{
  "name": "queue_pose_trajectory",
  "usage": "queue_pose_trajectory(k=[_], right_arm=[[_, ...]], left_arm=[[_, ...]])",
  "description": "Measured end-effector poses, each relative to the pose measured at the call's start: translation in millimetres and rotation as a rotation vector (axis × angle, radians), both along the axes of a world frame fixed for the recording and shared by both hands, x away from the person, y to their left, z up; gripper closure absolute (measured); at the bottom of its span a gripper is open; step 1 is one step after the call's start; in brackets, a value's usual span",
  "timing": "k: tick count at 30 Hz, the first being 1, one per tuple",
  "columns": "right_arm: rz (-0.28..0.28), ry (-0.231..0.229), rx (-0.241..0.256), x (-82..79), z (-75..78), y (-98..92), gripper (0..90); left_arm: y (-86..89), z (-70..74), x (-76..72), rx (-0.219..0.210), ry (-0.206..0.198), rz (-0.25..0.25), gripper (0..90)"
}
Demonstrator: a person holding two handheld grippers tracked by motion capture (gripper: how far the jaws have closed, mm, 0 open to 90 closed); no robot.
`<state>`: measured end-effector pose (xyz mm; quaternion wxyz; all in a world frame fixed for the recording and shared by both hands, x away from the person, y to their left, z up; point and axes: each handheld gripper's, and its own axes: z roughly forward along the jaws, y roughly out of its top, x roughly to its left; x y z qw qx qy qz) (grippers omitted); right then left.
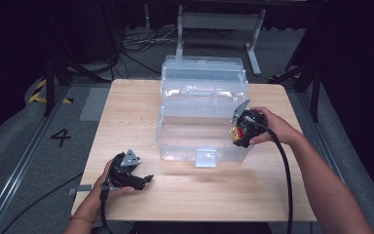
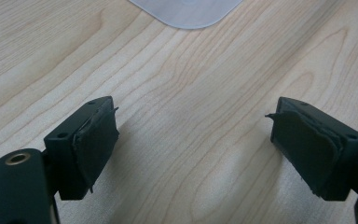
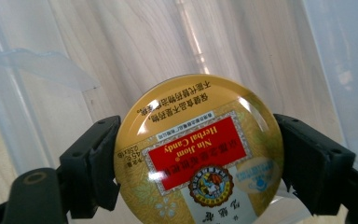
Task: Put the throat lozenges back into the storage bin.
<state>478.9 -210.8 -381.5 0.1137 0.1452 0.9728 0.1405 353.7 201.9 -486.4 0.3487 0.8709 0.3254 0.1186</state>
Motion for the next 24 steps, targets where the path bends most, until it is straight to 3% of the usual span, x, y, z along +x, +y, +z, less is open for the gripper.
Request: queue_pose_trajectory(k=[15,19,21,24], right_arm=[[-0.003,-0.034,0.036,-4.5,8.7,-5.3,21.5],[-0.008,-0.041,0.086,-7.3,11.8,-8.7,21.3],[-0.017,-0.043,0.137,-8.9,14.4,-13.4,21.4],[-0.031,-0.056,0.205,-11.1,21.0,-23.3,21.7]], left_arm=[[0.0,0.4,-0.4,0.006,-0.003,0.004,15.0],[-1.2,1.4,-0.9,0.013,0.005,0.011,15.5],[-3.5,4.5,-0.1,0.037,0.02,0.013,15.9],[-8.7,8.8,-2.4,0.058,-0.009,-0.005,21.2]])
